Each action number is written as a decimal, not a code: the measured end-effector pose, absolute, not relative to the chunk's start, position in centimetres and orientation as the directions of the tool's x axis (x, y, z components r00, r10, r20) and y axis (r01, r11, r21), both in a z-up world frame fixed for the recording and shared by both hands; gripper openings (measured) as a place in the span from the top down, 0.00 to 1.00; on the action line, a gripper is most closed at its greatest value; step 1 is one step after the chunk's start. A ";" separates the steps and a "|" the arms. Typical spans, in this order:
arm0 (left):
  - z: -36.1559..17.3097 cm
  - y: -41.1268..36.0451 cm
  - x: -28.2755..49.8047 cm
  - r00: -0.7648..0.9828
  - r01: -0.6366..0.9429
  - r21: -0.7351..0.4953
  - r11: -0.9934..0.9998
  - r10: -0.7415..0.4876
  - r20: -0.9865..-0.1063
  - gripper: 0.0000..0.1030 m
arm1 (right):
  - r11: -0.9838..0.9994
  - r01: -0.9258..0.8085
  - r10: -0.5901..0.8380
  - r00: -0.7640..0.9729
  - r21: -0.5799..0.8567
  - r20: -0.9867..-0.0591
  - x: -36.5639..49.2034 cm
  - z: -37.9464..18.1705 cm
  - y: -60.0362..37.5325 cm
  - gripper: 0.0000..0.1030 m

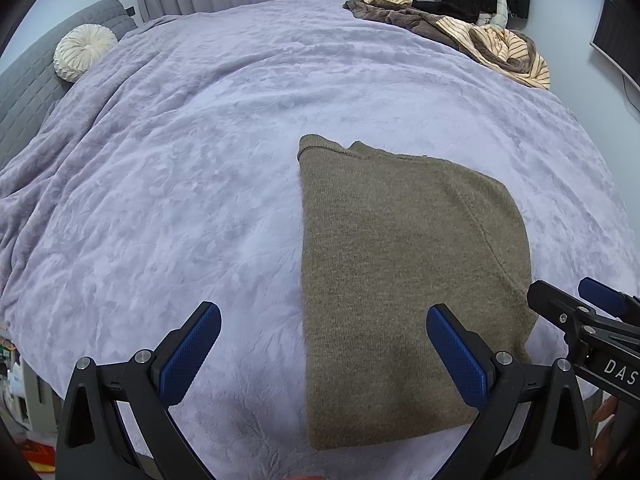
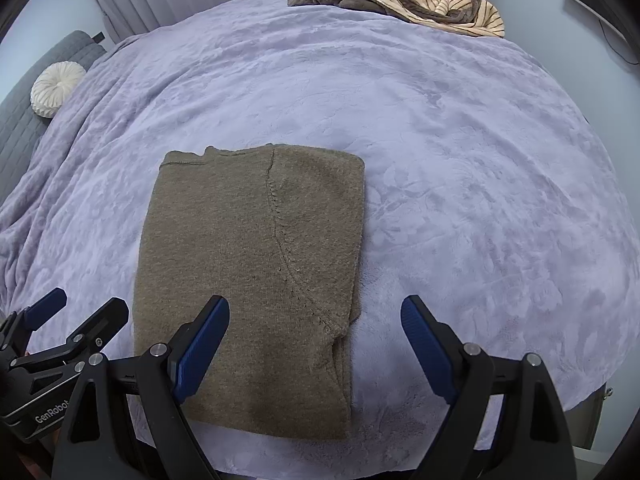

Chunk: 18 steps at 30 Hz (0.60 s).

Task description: Fold small clothes

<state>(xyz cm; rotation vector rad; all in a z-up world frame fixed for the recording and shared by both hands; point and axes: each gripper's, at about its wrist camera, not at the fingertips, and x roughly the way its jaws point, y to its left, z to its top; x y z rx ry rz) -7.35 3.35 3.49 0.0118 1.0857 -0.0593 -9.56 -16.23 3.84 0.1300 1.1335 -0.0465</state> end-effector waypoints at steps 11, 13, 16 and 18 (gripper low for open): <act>3.3 3.4 -7.6 0.459 0.057 -0.017 0.998 -0.041 -0.887 0.00 | 0.992 0.104 0.020 0.421 0.070 -0.907 -9.7 3.9 -15.9 0.13; 3.3 3.3 -7.6 0.457 0.059 -0.014 0.998 -0.040 -0.888 0.00 | 0.992 0.103 0.020 0.421 0.070 -0.907 -9.6 3.9 -15.9 0.13; 3.3 3.3 -7.6 0.457 0.058 -0.013 0.998 -0.038 -0.889 0.00 | 0.992 0.103 0.021 0.420 0.070 -0.907 -9.7 3.9 -15.9 0.13; 3.3 3.3 -7.6 0.458 0.058 -0.013 0.998 -0.038 -0.888 0.00 | 0.992 0.103 0.022 0.421 0.072 -0.907 -9.7 3.9 -15.9 0.13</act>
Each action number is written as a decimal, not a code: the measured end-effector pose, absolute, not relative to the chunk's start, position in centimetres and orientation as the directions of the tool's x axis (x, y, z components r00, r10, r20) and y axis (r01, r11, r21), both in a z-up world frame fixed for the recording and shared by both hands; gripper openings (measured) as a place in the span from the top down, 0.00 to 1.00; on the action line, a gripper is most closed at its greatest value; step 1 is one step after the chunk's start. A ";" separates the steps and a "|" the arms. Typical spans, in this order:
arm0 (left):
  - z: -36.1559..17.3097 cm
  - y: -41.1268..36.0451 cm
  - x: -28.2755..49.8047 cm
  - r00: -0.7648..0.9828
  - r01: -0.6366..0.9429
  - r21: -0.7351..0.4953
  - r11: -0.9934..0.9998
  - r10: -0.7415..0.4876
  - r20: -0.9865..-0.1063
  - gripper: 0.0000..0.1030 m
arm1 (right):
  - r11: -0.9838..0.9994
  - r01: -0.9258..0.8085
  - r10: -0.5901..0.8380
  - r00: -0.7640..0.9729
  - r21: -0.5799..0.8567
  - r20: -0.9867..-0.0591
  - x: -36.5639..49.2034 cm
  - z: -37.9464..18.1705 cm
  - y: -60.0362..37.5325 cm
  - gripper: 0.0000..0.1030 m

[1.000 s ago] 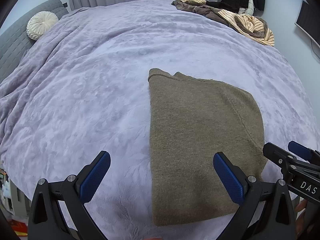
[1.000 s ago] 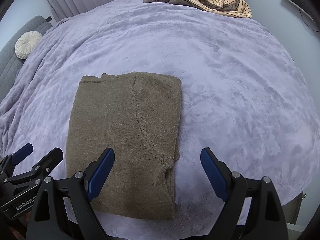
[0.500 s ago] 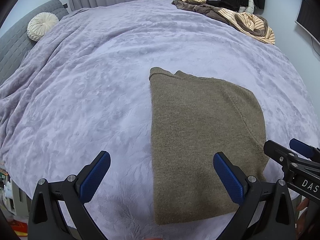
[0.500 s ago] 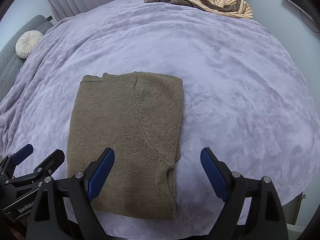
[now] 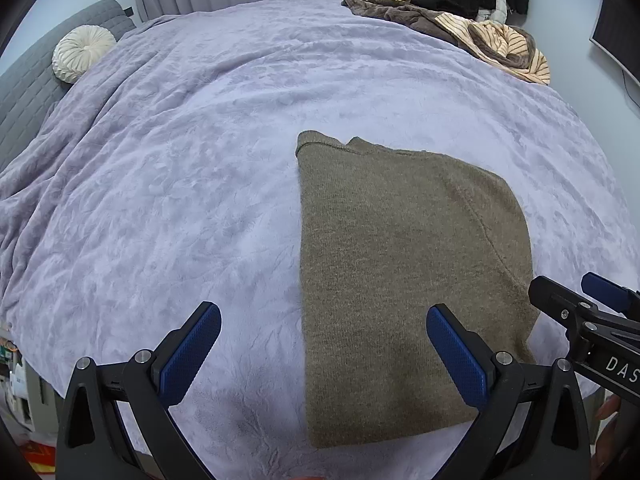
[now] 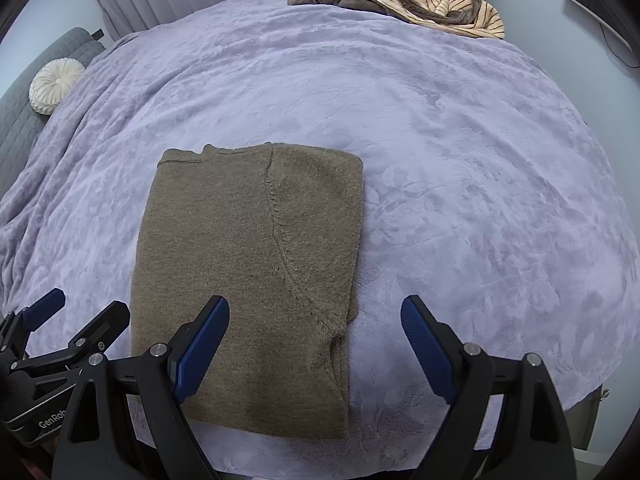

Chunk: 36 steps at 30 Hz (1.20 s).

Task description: Fold small clothes

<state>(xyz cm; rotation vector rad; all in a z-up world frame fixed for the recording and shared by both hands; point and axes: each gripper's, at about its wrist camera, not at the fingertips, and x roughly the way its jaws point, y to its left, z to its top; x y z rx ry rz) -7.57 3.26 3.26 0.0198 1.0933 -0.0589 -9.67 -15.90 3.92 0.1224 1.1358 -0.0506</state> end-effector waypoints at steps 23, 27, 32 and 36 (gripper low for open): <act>2.8 3.4 -7.4 0.452 0.063 0.006 0.998 -0.023 -0.891 0.00 | 0.994 0.097 0.000 0.418 0.045 -0.909 -9.4 3.6 -16.0 0.13; 2.6 3.5 -7.4 0.449 0.065 0.008 0.998 -0.023 -0.893 0.00 | 0.995 0.095 -0.012 0.419 0.031 -0.908 -9.4 3.6 -15.9 0.13; 2.5 3.6 -7.3 0.449 0.063 0.010 0.998 -0.020 -0.893 0.00 | 0.995 0.094 -0.013 0.419 0.030 -0.908 -9.4 3.6 -15.9 0.13; 2.5 3.7 -7.3 0.451 0.063 0.010 0.998 -0.019 -0.892 0.00 | 0.995 0.093 -0.016 0.419 0.025 -0.908 -9.4 3.6 -15.9 0.13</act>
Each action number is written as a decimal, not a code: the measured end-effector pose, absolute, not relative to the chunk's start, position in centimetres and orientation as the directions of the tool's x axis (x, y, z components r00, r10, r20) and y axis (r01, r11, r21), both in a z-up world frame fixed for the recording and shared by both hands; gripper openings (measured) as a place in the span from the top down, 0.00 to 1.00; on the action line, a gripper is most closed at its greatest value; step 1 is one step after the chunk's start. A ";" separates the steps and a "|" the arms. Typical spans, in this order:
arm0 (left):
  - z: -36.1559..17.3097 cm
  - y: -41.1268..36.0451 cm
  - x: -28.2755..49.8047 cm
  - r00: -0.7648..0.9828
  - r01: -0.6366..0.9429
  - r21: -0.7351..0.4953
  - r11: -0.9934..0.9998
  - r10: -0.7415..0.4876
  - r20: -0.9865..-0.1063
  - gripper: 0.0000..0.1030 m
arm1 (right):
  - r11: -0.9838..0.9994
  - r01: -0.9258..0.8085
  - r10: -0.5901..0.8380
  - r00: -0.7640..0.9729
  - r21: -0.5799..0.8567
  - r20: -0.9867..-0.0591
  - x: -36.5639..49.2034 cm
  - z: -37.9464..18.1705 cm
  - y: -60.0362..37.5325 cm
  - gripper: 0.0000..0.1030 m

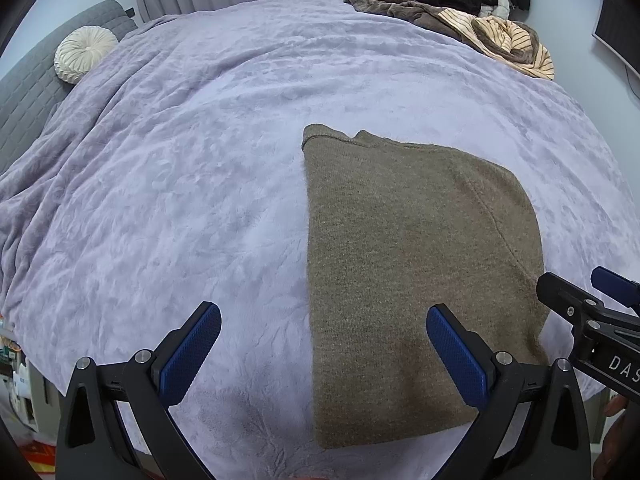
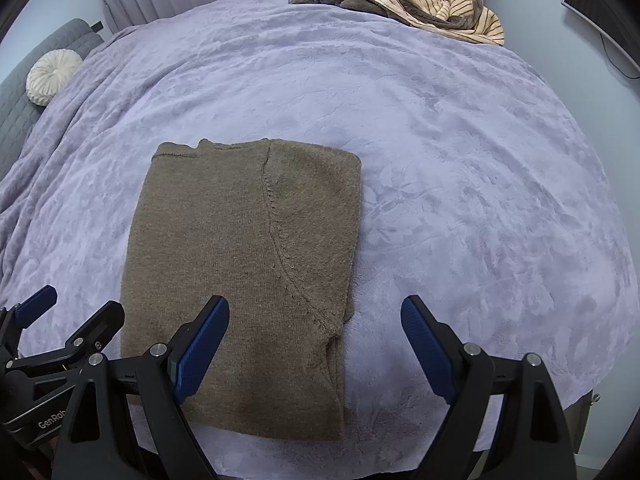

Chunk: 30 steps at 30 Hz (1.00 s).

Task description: Fold small clothes

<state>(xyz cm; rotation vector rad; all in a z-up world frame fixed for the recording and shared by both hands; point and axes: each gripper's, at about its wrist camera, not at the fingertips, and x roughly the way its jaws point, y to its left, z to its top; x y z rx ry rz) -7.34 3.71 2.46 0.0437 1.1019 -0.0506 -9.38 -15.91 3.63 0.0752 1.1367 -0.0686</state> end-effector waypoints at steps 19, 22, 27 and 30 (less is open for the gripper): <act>2.3 4.0 -7.2 0.454 0.043 0.003 0.999 -0.017 -0.891 0.00 | 0.996 0.086 -0.023 0.416 0.014 -0.909 -9.5 3.6 -15.3 0.13; 2.4 3.8 -7.3 0.458 0.046 0.001 0.999 -0.020 -0.889 0.00 | 0.996 0.084 -0.023 0.415 0.013 -0.909 -9.6 3.6 -15.2 0.13; 2.4 3.8 -7.3 0.458 0.046 0.001 0.999 -0.020 -0.888 0.00 | 0.997 0.081 -0.025 0.414 0.010 -0.910 -9.6 3.4 -15.0 0.13; 2.4 3.8 -7.3 0.458 0.044 -0.002 0.999 -0.022 -0.888 0.00 | 0.997 0.081 -0.024 0.414 0.010 -0.910 -9.6 3.4 -14.9 0.13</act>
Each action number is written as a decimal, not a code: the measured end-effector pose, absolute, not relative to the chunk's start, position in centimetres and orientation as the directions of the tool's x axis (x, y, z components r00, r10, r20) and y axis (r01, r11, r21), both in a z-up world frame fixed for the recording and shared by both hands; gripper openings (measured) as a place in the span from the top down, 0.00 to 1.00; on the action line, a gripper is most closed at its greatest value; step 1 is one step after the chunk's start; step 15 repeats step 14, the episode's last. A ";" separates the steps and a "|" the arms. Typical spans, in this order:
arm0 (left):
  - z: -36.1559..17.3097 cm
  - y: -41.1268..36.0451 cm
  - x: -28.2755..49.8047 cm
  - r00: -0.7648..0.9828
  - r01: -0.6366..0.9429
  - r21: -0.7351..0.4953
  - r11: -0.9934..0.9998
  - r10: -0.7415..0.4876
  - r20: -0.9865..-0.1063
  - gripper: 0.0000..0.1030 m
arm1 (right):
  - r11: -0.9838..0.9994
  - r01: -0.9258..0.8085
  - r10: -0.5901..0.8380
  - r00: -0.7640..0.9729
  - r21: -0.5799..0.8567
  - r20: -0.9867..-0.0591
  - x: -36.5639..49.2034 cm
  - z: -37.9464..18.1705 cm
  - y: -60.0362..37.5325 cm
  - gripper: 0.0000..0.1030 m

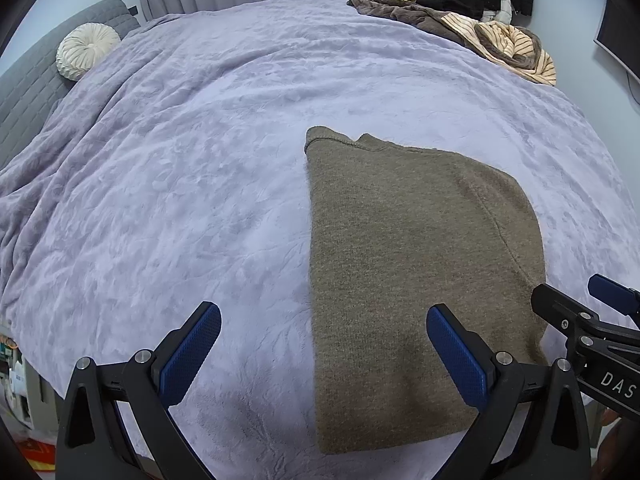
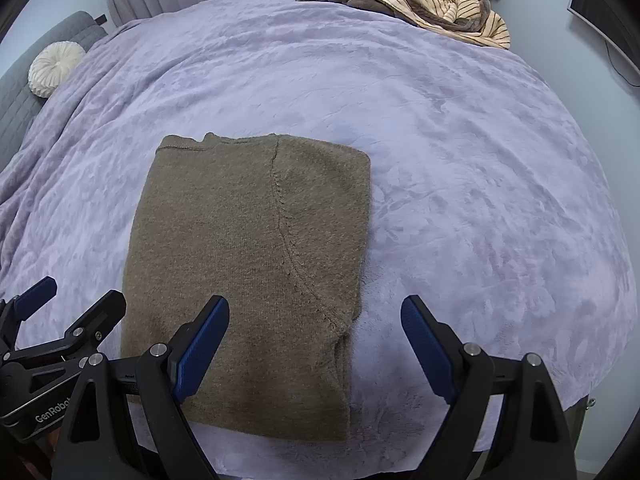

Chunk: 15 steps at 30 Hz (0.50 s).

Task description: Fold small clothes

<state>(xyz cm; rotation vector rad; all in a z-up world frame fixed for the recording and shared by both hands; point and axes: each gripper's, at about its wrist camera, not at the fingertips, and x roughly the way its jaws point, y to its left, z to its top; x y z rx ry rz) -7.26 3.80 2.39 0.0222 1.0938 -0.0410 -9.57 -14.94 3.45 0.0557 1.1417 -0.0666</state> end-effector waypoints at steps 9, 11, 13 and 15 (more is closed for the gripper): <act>2.7 3.6 -7.3 0.476 0.044 -0.020 0.999 -0.039 -0.879 0.00 | 0.997 0.081 -0.025 0.414 0.010 -0.910 -9.6 3.4 -14.9 0.13; 2.8 3.5 -7.4 0.482 0.049 -0.014 0.999 -0.036 -0.875 0.00 | 0.996 0.083 -0.026 0.414 0.010 -0.910 -9.6 3.4 -14.9 0.13; 2.8 3.4 -7.4 0.483 0.052 -0.009 0.999 -0.033 -0.875 0.00 | 0.997 0.082 -0.026 0.413 0.009 -0.910 -9.6 3.4 -14.8 0.13; 2.8 3.4 -7.4 0.481 0.051 -0.009 0.999 -0.033 -0.876 0.00 | 0.997 0.081 -0.025 0.413 0.009 -0.910 -9.5 3.4 -14.8 0.13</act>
